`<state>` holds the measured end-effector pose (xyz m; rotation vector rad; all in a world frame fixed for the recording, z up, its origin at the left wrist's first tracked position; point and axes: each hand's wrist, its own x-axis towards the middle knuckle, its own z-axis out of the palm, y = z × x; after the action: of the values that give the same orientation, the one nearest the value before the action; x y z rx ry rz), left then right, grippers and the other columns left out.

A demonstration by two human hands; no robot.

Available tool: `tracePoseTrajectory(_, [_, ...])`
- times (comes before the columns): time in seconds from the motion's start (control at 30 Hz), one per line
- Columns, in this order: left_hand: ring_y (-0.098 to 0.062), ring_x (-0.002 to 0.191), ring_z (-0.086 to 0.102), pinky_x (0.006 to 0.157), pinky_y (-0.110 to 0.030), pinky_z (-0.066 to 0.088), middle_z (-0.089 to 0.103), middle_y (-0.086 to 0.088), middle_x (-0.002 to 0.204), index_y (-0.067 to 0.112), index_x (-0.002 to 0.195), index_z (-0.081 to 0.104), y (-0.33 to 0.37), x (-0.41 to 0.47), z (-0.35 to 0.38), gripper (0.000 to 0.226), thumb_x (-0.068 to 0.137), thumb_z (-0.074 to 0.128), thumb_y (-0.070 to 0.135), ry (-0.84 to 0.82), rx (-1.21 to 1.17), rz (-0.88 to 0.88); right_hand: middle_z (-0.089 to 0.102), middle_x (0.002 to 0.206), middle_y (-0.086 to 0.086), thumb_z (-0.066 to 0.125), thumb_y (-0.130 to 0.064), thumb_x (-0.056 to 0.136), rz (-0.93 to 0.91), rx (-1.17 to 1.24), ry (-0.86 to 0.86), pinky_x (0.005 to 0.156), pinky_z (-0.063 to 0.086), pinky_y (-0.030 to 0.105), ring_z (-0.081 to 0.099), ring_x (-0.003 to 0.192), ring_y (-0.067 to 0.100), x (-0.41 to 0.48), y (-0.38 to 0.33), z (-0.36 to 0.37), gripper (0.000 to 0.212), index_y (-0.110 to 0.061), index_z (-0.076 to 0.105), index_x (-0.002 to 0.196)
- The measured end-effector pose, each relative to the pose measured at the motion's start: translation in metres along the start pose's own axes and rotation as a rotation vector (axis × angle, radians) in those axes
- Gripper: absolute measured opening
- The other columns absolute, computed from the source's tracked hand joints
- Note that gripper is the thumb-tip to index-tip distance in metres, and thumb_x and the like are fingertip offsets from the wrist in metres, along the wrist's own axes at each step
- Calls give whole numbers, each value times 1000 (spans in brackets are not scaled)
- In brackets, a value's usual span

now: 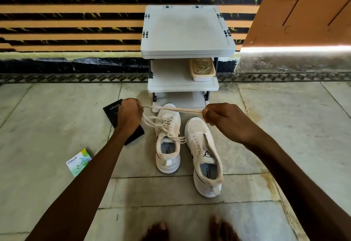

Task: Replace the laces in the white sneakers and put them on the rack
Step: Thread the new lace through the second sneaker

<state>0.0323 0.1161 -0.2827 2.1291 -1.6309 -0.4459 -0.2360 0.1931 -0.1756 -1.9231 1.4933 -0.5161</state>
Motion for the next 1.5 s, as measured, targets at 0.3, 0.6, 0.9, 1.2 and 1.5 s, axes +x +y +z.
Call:
tracePoseTrajectory(0.3, [2,66,65,77,-19,57,67,11,78,22,124,66,108,-92,-33,36,89,68,14,-319,-372,420,59,69,-4,43,-23,103,61,38,26,64,38,26,52,66,10,3,13,6,40,-25,54,64])
tracePoseTrajectory(0.6, [2,61,66,69,-19,56,71,8,71,21,103,75,130,-96,-30,17,89,68,15,-383,-370,458,55,63,-14,44,-28,103,108,101,1,59,36,14,52,61,-3,-3,18,5,41,-28,55,64])
tracePoseTrajectory(0.9, [-12,68,66,70,-32,57,70,4,71,25,87,76,138,-93,-25,15,88,66,14,-388,-266,540,58,62,-12,47,-34,101,182,250,26,71,41,29,53,67,8,-6,30,-1,40,-23,62,66])
tracePoseTrajectory(1.2, [-10,75,54,69,-22,41,71,-4,91,13,101,76,154,-75,-9,17,91,64,19,-137,-117,478,56,63,1,50,-36,99,235,262,175,64,36,31,49,63,15,-11,32,-8,42,-22,62,61])
tracePoseTrajectory(1.5, [-9,75,57,67,-16,40,73,-3,93,14,103,75,179,-68,2,17,93,64,21,-109,-133,516,63,56,3,58,-36,96,161,179,482,58,42,31,57,53,14,-15,41,-16,42,-22,66,57])
